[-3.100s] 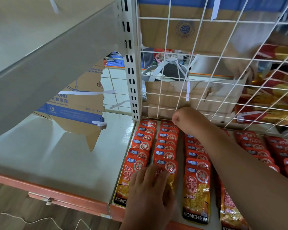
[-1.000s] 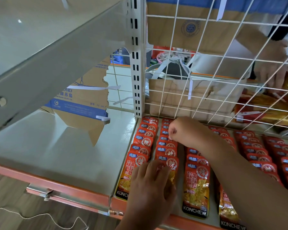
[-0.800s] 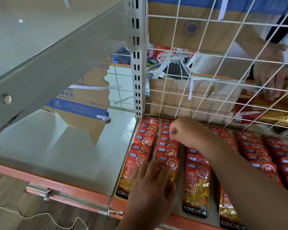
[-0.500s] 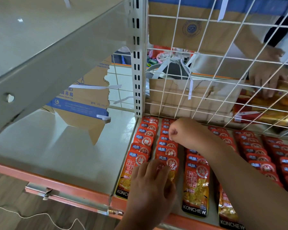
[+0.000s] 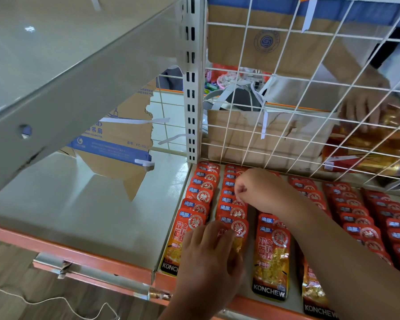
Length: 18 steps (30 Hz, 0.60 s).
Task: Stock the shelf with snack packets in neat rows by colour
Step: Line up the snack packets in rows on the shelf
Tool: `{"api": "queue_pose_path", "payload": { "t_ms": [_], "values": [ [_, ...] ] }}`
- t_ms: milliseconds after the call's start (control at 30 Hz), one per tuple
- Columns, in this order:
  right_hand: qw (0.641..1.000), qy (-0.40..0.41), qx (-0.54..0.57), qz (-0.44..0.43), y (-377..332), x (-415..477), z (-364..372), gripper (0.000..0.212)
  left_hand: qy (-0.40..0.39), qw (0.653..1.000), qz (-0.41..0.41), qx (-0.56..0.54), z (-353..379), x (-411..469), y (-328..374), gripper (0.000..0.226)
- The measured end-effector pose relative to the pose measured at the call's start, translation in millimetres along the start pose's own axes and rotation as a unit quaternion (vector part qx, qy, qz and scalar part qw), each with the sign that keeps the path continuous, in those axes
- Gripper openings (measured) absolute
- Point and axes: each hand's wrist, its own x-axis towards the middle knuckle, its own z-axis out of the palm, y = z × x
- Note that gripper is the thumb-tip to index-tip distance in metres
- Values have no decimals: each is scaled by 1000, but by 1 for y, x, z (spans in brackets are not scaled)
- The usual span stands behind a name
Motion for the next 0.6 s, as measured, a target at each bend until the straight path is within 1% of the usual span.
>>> {"api": "queue_pose_path", "payload": {
  "t_ms": [67,100,267,367,467,567,600],
  "values": [
    [997,-77,-25,21,-7,2,-7,20,-3,1000,-1,0,0,0,0,46],
    [994,-102,-29,33,-9,3,-9,22,-5,1000,-1,-1,0,0,0,46],
    [991,-123,-39,32,-11,9,-12,25,-6,1000,0,-6,0,1,-1,46],
    [994,-100,-34,28,-7,5,-7,22,-9,1000,-1,-5,0,0,-1,47],
    [1000,-5,-18,-3,1,1,1,18,-13,1000,-3,-1,0,0,0,48],
    [1000,-5,-5,1,1,-6,1,15,-14,1000,-6,-2,-1,0,0,48],
    [1000,6,1,-7,0,-6,1,14,-14,1000,-5,-1,-1,0,0,48]
  ]
}}
